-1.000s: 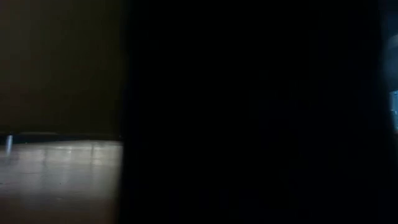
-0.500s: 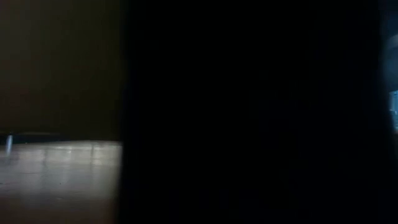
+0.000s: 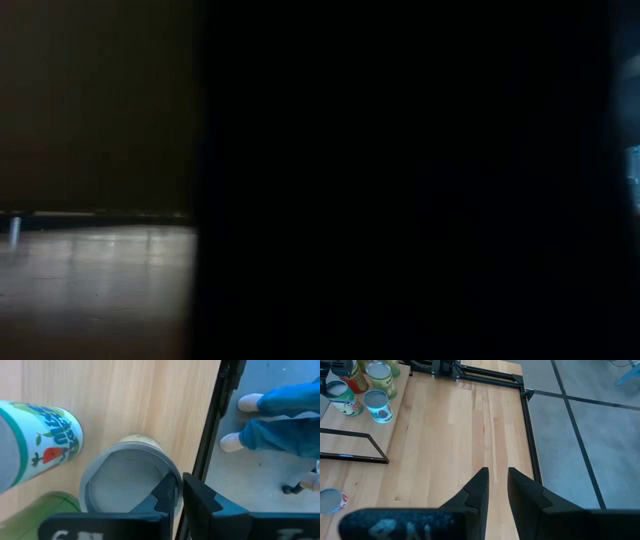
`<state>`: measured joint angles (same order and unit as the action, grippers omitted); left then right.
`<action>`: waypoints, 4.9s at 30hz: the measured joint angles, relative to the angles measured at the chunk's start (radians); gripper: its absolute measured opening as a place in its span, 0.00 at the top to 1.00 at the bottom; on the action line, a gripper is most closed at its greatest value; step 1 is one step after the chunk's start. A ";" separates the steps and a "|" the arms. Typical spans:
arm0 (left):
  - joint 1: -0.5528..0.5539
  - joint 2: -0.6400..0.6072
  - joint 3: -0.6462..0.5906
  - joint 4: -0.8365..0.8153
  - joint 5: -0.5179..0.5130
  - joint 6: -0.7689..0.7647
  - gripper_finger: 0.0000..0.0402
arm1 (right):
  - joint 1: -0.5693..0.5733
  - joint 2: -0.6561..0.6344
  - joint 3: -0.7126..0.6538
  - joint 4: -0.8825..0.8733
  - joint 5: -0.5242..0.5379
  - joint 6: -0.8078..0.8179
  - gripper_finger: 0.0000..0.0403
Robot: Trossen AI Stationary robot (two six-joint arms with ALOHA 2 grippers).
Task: Pick and place cans onto a shelf
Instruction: Put the canned chicken soup on the shelf, then put the canned salmon on the shelf
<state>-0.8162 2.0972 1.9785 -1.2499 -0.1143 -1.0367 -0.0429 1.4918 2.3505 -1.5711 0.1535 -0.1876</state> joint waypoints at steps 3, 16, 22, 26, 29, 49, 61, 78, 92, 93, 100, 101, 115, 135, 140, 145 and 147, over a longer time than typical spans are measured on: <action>0.001 0.000 0.001 0.001 0.022 0.000 0.93 | 0.000 0.000 0.000 0.000 0.000 0.001 0.82; 0.001 0.000 0.001 -0.010 0.074 0.040 0.93 | 0.000 0.000 0.000 0.000 -0.103 0.001 0.82; 0.001 0.000 0.002 -0.019 0.072 0.053 0.93 | 0.000 0.000 0.000 0.000 -0.103 0.000 0.82; 0.002 -0.004 0.002 -0.026 0.072 0.077 0.93 | 0.000 0.000 0.000 0.000 -0.103 0.000 0.82; 0.007 -0.021 0.002 -0.032 0.066 0.082 0.93 | 0.000 0.000 0.000 0.000 -0.103 0.000 0.82; 0.046 -0.195 0.002 -0.144 -0.092 0.010 0.93 | 0.000 -0.002 0.000 0.000 -0.103 0.004 0.82; 0.113 -0.434 0.002 -0.180 -0.540 0.039 0.93 | -0.001 -0.129 -0.130 0.002 -0.182 0.082 0.82; 0.168 -0.507 0.002 -0.242 -0.605 0.182 0.93 | 0.231 -0.321 -0.933 0.185 -0.524 0.341 0.82; 0.168 -0.508 0.002 -0.322 -0.597 0.287 0.93 | 0.453 -0.244 -1.337 0.942 -0.367 0.477 0.82; 0.168 -0.508 0.002 -0.322 -0.595 0.303 0.93 | 0.463 -0.224 -1.356 0.976 -0.365 0.500 0.82; 0.168 -0.508 0.002 -0.322 -0.595 0.341 0.93 | 0.548 -0.047 -1.407 1.175 -0.372 0.637 0.82; 0.168 -0.508 0.002 -0.322 -0.595 0.341 0.93 | 0.556 -0.024 -1.404 1.192 -0.372 0.638 0.82; 0.168 -0.508 0.002 -0.321 -0.568 0.340 0.93 | 0.613 0.178 -1.381 1.269 -0.278 0.601 0.82; 0.168 -0.507 0.002 -0.320 -0.568 0.339 0.93 | 0.613 0.243 -1.381 1.327 -0.261 0.626 0.82; 0.168 -0.507 0.002 -0.320 -0.568 0.338 0.93 | 0.613 0.260 -1.381 1.339 -0.261 0.625 0.82; 0.168 -0.507 0.002 -0.320 -0.568 0.338 0.93 | 0.613 0.291 -1.381 1.354 -0.276 0.629 0.82; 0.168 -0.507 0.002 -0.320 -0.568 0.338 0.93 | 0.613 0.297 -1.381 1.368 -0.291 0.629 0.82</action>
<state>-0.6483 1.5902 1.9804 -1.5700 -0.6827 -0.6983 0.5705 1.7891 0.9699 -0.2031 -0.1372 0.4412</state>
